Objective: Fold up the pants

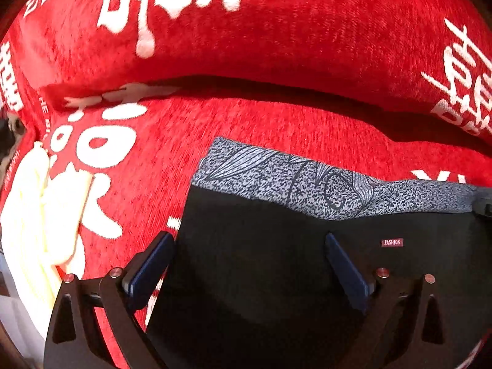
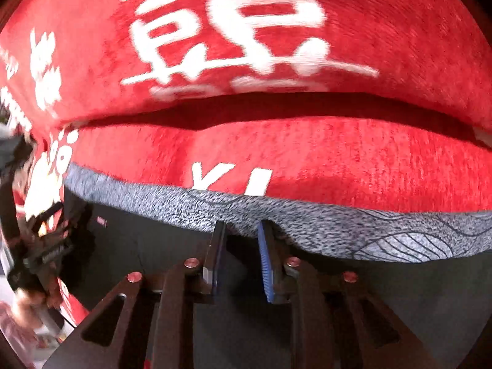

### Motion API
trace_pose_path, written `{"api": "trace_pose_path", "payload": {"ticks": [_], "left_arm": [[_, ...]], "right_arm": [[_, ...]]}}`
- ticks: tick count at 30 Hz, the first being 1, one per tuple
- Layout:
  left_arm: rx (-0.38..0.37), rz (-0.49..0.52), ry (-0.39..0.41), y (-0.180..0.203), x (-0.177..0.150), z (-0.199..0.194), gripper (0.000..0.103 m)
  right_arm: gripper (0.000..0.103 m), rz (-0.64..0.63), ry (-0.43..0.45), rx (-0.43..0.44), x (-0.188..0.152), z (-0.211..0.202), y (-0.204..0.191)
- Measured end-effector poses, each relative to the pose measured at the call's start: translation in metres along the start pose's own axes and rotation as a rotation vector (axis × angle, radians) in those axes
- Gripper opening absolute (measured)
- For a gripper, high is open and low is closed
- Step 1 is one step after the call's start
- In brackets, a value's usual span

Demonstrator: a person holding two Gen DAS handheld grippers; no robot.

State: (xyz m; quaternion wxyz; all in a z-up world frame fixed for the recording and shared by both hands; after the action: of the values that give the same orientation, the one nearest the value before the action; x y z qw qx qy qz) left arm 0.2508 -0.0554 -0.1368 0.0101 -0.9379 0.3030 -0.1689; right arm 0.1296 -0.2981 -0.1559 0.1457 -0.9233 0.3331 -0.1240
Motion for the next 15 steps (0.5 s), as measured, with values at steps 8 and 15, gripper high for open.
{"api": "trace_pose_path", "payload": {"ticks": [8, 15], "left_arm": [[0.027, 0.057, -0.058, 0.013, -0.022, -0.035, 0.099], [-0.002, 0.119, -0.105, 0.054, -0.05, -0.059, 0.099]], "right_arm": [[0.064, 0.057, -0.024, -0.017, -0.039, -0.041, 0.001], [0.065, 0.106, -0.068, -0.022, -0.104, -0.06, 0.02]]}}
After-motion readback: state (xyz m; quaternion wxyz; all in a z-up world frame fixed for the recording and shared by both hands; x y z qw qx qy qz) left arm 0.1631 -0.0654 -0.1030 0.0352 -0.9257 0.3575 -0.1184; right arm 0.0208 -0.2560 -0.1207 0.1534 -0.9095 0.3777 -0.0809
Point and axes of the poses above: each gripper's, at about its wrist camera, not at the fingertips, and z roughly the way its jaws point, y to its right, x to its top, the point moved 8 cm from there along z, roughly the way its jaws point, and after that the axes turned 1 degree about z, right-handed, at the moved point
